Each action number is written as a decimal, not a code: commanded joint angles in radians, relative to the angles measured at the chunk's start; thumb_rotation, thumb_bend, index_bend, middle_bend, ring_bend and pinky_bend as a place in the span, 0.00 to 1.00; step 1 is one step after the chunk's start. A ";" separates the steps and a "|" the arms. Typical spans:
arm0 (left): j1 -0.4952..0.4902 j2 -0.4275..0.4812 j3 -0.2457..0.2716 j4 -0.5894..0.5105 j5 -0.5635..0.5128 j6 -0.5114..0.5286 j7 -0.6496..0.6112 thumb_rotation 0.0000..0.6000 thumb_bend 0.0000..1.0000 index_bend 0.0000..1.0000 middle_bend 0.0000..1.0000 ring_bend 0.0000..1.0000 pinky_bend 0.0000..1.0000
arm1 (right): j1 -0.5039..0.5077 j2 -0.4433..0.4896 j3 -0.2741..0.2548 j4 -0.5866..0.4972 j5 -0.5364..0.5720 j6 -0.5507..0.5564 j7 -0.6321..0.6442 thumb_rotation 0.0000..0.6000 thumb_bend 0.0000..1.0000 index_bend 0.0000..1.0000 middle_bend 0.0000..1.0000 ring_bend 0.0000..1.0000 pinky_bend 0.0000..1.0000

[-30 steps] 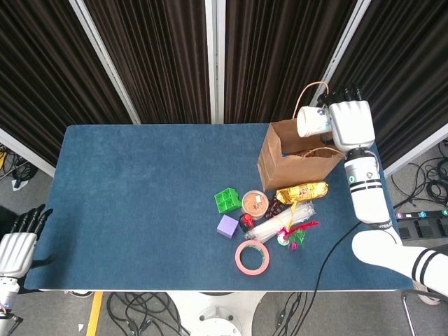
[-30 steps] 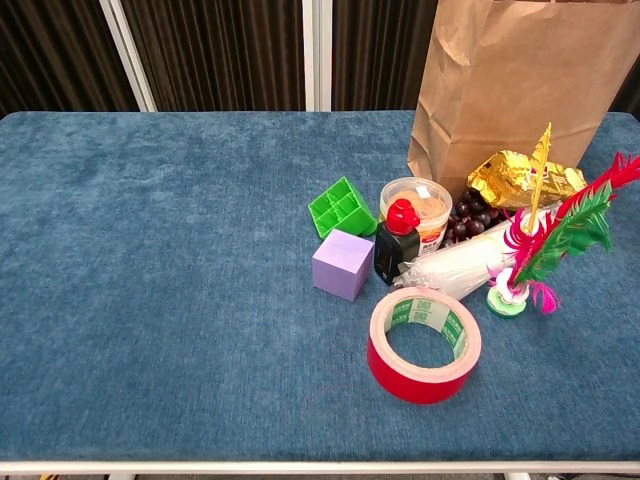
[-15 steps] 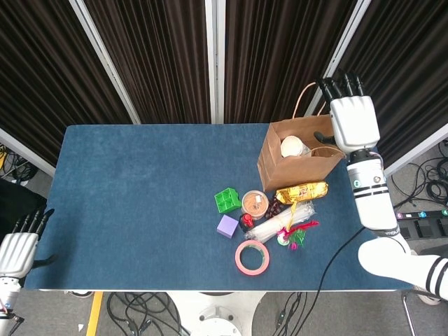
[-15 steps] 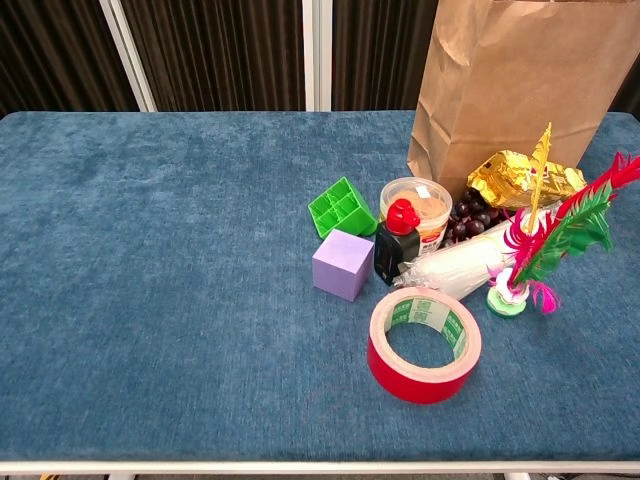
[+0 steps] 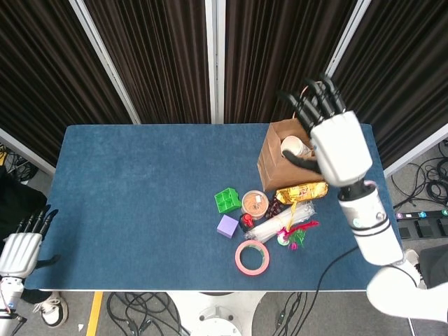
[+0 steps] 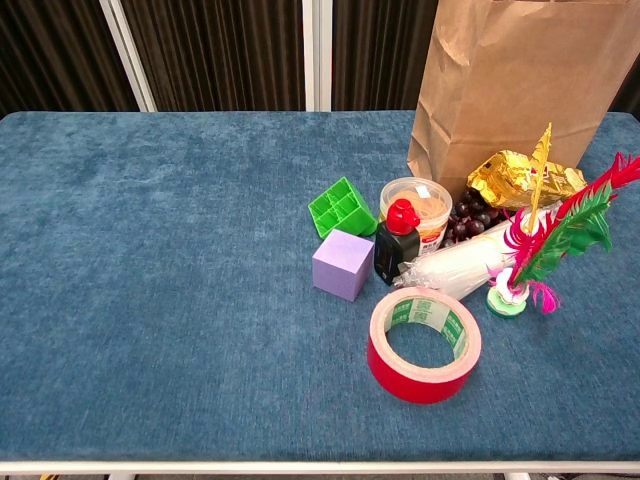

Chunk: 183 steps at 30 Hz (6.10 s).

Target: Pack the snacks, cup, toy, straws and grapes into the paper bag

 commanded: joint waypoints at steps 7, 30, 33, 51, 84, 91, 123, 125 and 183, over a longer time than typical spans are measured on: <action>0.002 0.006 0.001 -0.006 -0.004 -0.001 0.002 1.00 0.05 0.07 0.04 0.00 0.11 | -0.165 0.097 -0.258 -0.056 -0.179 -0.072 -0.058 1.00 0.00 0.12 0.23 0.10 0.10; 0.006 0.007 0.006 -0.020 0.005 0.008 0.023 1.00 0.05 0.07 0.04 0.00 0.11 | -0.430 -0.134 -0.511 0.390 -0.305 -0.057 0.539 1.00 0.00 0.16 0.23 0.11 0.12; 0.006 0.007 0.005 -0.020 0.003 0.009 0.025 1.00 0.05 0.07 0.04 0.00 0.11 | -0.438 -0.215 -0.514 0.482 -0.326 -0.053 0.665 1.00 0.00 0.16 0.22 0.11 0.12; 0.012 0.006 0.005 0.010 -0.002 0.009 0.003 1.00 0.05 0.07 0.04 0.00 0.11 | -0.397 -0.470 -0.458 0.710 -0.333 -0.073 0.813 1.00 0.00 0.17 0.23 0.11 0.12; 0.026 -0.009 0.004 0.068 -0.011 0.010 -0.048 1.00 0.05 0.07 0.04 0.00 0.11 | -0.328 -0.588 -0.428 0.698 -0.297 -0.164 0.636 1.00 0.22 0.40 0.35 0.25 0.42; 0.026 -0.010 0.003 0.074 -0.010 0.010 -0.056 1.00 0.05 0.07 0.04 0.00 0.11 | -0.310 -0.610 -0.423 0.707 -0.288 -0.187 0.615 1.00 0.31 0.48 0.41 0.30 0.47; 0.019 -0.010 0.003 0.053 0.000 0.007 -0.052 1.00 0.05 0.07 0.04 0.00 0.11 | -0.240 -0.325 -0.187 0.208 -0.236 -0.070 0.290 1.00 0.45 0.73 0.60 0.51 0.68; 0.018 -0.010 0.003 0.047 0.001 0.007 -0.047 1.00 0.05 0.07 0.04 0.00 0.11 | -0.209 -0.293 -0.124 0.138 -0.200 -0.073 0.228 1.00 0.45 0.74 0.60 0.51 0.68; 0.013 0.018 -0.002 -0.008 -0.030 -0.027 -0.045 1.00 0.06 0.07 0.04 0.00 0.11 | 0.060 -0.207 0.055 0.414 0.416 -0.238 0.063 1.00 0.00 0.25 0.29 0.09 0.16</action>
